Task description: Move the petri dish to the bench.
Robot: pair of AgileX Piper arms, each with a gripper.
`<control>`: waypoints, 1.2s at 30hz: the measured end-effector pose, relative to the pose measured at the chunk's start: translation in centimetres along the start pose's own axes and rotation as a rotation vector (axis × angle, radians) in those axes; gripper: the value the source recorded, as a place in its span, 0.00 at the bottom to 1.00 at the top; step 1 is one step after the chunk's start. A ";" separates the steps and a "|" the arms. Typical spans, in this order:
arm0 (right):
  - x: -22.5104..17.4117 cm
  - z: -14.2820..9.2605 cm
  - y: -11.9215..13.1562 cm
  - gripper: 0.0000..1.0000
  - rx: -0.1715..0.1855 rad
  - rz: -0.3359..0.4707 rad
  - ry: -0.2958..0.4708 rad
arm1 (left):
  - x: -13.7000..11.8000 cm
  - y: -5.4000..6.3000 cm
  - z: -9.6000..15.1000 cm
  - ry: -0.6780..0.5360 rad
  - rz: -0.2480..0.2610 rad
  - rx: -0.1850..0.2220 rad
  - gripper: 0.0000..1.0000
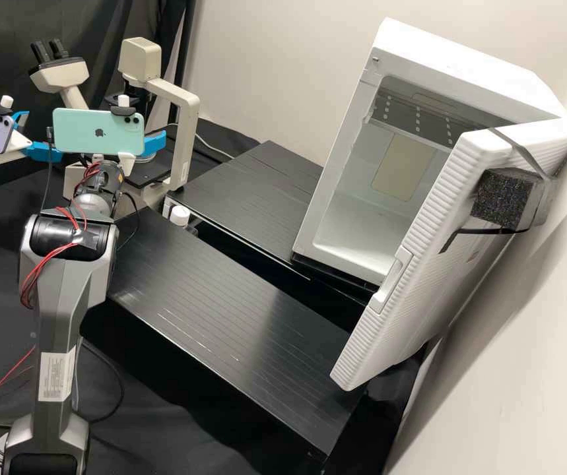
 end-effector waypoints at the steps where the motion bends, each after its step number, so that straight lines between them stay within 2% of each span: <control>1: 0.4 -0.1 -0.2 1.00 0.002 -0.005 -0.008 | 0.0 0.0 0.0 0.000 0.000 0.000 1.00; 4: 1.4 -0.2 -0.8 1.00 -0.008 -0.028 -0.030 | 0.0 0.0 0.0 0.000 0.000 0.000 1.00; 10: 3.3 -0.1 -2.0 1.00 0.003 -0.046 -0.052 | 0.0 0.0 0.0 0.000 0.000 0.000 1.00; 17: 4.6 -0.4 -3.4 1.00 0.100 -0.049 -0.083 | 0.0 0.0 0.0 0.000 0.000 0.000 1.00; 20: 5.3 -0.6 -3.9 1.00 0.110 -0.037 -0.107 | 0.0 0.0 0.0 0.000 0.000 0.000 1.00; 28: 7.0 -0.1 -4.7 1.00 0.027 -0.030 -0.186 | 0.0 0.0 0.0 0.000 0.000 0.000 1.00; 36: 8.3 0.1 -5.2 1.00 0.018 -0.051 -0.213 | 0.0 0.0 0.0 0.000 0.000 0.000 1.00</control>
